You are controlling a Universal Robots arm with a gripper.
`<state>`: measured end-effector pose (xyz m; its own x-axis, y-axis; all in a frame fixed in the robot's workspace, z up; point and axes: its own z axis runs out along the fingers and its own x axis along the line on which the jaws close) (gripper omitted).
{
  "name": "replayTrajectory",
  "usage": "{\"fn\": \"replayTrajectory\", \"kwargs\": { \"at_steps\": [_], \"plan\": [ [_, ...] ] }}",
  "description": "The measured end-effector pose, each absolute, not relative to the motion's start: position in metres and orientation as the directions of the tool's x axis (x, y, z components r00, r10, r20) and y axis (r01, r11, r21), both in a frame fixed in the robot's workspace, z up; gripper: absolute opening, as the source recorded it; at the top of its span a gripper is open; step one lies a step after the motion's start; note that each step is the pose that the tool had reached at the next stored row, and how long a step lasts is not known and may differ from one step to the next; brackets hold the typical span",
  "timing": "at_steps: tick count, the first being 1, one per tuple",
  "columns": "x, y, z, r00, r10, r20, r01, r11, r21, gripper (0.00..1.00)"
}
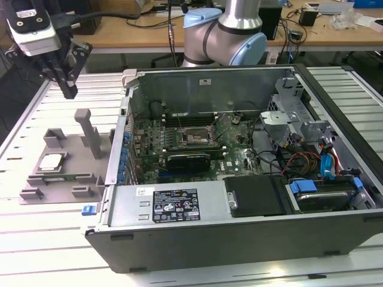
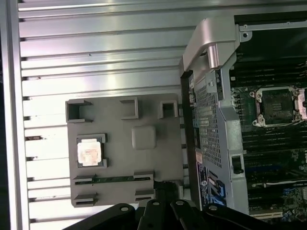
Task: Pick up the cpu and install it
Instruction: 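Reach for the cpu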
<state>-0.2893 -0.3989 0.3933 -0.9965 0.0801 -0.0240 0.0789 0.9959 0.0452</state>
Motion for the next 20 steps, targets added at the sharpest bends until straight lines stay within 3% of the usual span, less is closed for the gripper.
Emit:
{"fn": "replayTrajectory", "kwargs": {
  "at_steps": [20],
  "plan": [
    [-0.348,-0.399,0.381,-0.996,0.08,-0.024,0.079,0.996,0.045,0.11]
  ]
}}
